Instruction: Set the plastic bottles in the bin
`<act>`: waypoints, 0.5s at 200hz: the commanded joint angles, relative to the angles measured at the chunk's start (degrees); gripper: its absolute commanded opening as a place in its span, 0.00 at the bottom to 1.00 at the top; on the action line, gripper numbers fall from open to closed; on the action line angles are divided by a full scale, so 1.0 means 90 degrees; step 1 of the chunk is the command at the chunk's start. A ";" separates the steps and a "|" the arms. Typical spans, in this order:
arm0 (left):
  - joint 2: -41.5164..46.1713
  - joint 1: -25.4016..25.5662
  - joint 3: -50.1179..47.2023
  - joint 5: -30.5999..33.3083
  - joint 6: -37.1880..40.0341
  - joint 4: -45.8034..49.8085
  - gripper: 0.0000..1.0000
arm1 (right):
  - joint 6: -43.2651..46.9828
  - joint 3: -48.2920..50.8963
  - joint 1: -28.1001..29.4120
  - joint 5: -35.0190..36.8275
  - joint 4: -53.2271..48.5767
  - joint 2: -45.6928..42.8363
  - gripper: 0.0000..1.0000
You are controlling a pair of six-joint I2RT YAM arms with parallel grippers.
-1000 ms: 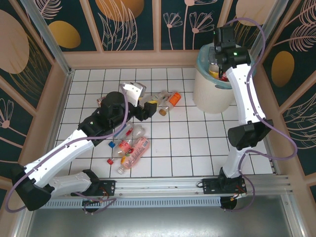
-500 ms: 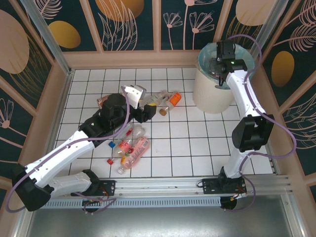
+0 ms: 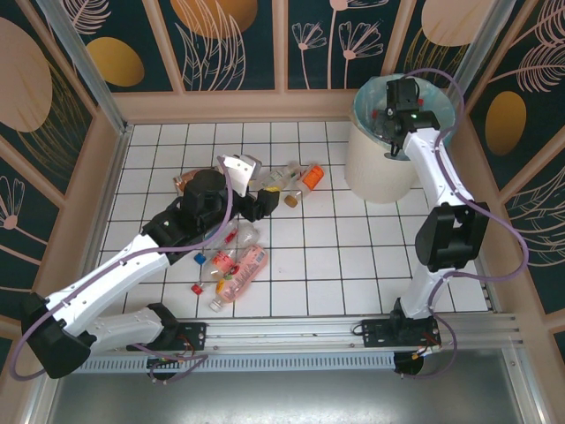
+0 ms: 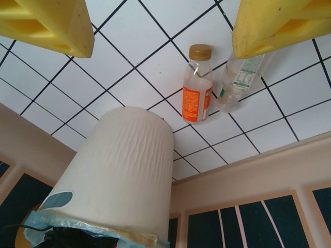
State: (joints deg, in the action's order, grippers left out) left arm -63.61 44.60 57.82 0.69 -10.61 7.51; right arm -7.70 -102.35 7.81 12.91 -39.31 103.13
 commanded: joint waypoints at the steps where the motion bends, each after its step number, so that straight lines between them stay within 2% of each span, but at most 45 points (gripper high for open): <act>1: 0.0173 0.0033 -0.0004 0.0135 0.0065 -0.0099 0.72 | -0.0084 -0.0505 0.0027 -0.0338 -0.0678 -0.0114 0.34; 26: 0.0221 0.0026 0.0038 0.0211 0.0119 -0.0083 0.72 | -0.0256 -0.1271 0.0115 -0.0309 -0.0754 -0.0398 0.56; 33: 0.0231 0.0034 0.0057 0.0230 0.0134 -0.0072 0.72 | -0.0277 -0.1436 0.0159 -0.0245 -0.0776 -0.0466 0.60; 38: 0.0243 0.0034 0.0074 0.0254 0.0144 -0.0063 0.72 | -0.0290 -0.1561 0.0200 -0.0206 -0.0796 -0.0509 0.67; 46: 0.0262 0.0026 0.0098 0.0322 0.0144 -0.0037 0.72 | -0.0296 -0.1732 0.0255 -0.0128 -0.0843 -0.0576 0.70; 52: 0.0271 0.0026 0.0117 0.0369 0.0157 -0.0034 0.72 | -0.0313 -0.1865 0.0297 -0.0044 -0.0902 -0.0615 0.79; 77: 0.0396 0.0030 0.0148 0.0612 0.0147 0.0023 0.73 | -0.0326 -0.2021 0.0665 0.0488 -0.1013 -0.0865 0.79; 100: 0.0538 0.0032 0.0146 0.0920 -0.0045 0.0176 0.73 | -0.0277 -0.1509 0.1333 0.0990 -0.0591 -0.1407 0.77</act>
State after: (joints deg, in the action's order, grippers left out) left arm -60.88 44.60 57.82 5.06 -10.15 7.92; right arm -9.80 -118.56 14.57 15.79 -45.93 95.59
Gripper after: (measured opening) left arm 0.728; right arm 0.779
